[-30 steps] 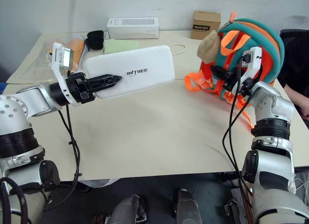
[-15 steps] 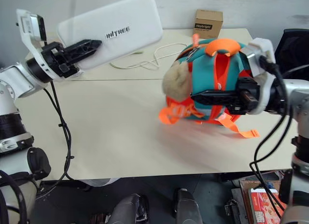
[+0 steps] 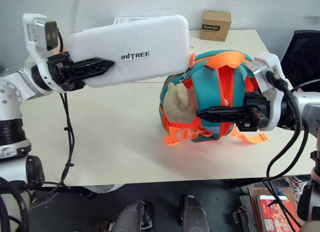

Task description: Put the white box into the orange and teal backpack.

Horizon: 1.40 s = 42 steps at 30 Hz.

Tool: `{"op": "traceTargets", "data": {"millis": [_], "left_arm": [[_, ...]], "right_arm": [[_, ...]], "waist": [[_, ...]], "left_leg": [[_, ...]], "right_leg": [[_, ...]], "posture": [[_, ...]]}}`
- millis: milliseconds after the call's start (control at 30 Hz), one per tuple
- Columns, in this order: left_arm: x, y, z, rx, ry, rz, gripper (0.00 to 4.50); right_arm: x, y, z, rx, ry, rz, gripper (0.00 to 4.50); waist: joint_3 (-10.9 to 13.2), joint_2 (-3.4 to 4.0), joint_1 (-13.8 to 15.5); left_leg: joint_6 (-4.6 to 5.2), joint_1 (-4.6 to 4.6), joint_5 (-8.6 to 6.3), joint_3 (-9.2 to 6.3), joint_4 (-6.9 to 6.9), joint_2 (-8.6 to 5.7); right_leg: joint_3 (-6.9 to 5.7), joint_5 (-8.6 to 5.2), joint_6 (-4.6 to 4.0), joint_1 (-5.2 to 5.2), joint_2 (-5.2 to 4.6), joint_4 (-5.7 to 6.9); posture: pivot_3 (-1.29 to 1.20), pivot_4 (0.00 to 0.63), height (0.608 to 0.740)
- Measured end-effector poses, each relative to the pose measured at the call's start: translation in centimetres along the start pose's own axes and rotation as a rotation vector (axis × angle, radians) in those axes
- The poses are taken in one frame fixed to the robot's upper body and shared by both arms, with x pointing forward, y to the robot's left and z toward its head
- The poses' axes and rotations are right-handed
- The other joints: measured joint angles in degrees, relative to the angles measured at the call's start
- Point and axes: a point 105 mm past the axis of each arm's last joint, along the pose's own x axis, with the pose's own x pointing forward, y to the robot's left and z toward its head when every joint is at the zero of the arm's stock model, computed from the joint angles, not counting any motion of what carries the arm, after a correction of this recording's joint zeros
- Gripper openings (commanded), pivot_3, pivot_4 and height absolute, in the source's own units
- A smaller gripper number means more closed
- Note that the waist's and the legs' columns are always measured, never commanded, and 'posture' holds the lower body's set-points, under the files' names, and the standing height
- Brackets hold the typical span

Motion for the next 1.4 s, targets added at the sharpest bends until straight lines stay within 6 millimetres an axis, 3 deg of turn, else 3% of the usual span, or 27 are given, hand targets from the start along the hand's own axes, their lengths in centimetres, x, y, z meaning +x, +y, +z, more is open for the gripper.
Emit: {"op": "traceTargets", "data": {"millis": [300, 500, 1000, 1233, 1400], "left_arm": [[0.0, 1.4, -2.0, 0.264, 0.242, 0.035, 1.25], [-0.4, 1.7, -1.0, 0.207, 0.210, 0.038, 1.25], [-0.8, 2.1, -0.5, 0.231, 0.204, 0.045, 1.25], [1.1, 2.9, -3.7, 0.301, 0.328, 0.004, 1.25], [5.6, 3.1, -5.8, 0.293, 0.284, -0.055, 1.25]], "right_arm": [[0.0, 0.1, -0.7, 0.018, 0.005, 0.002, 0.02], [-0.3, 1.0, -1.5, 0.040, 0.042, 0.031, 0.02], [-1.0, 1.9, 1.5, -0.028, -0.018, 0.060, 0.02], [-0.9, 2.3, 2.3, -0.047, -0.028, 0.072, 0.02], [-0.6, 2.5, 2.4, -0.086, -0.011, 0.087, 0.02]], "waist": [[-0.01, -0.01, 1.10], [0.01, -0.03, 1.04], [0.02, -0.05, 0.74], [0.02, -0.05, 0.90], [0.02, -0.06, 1.25]], "left_leg": [[0.18, 0.01, -0.02, 0.05, 0.07, -0.06], [0.25, -0.03, -0.05, 0.04, 0.07, -0.05], [0.25, -0.03, -0.05, 0.07, 0.07, -0.04], [0.26, -0.03, -0.05, 0.09, 0.08, -0.05], [0.33, -0.05, -0.05, 0.09, 0.12, -0.08]], "right_leg": [[-0.07, 0.02, 0.03, 0.00, -0.08, -0.04], [-0.10, 0.03, 0.05, 0.00, -0.06, -0.02], [-0.12, 0.05, 0.08, -0.01, -0.04, 0.00], [-0.12, 0.05, 0.09, -0.01, -0.05, 0.02], [-0.07, 0.09, 0.16, 0.00, -0.07, -0.01]], "posture": [[0.00, 0.150, 0.740], [0.00, 0.150, 0.740], [0.00, 0.150, 0.740], [0.00, 0.150, 0.740], [0.00, 0.150, 0.740]]}}
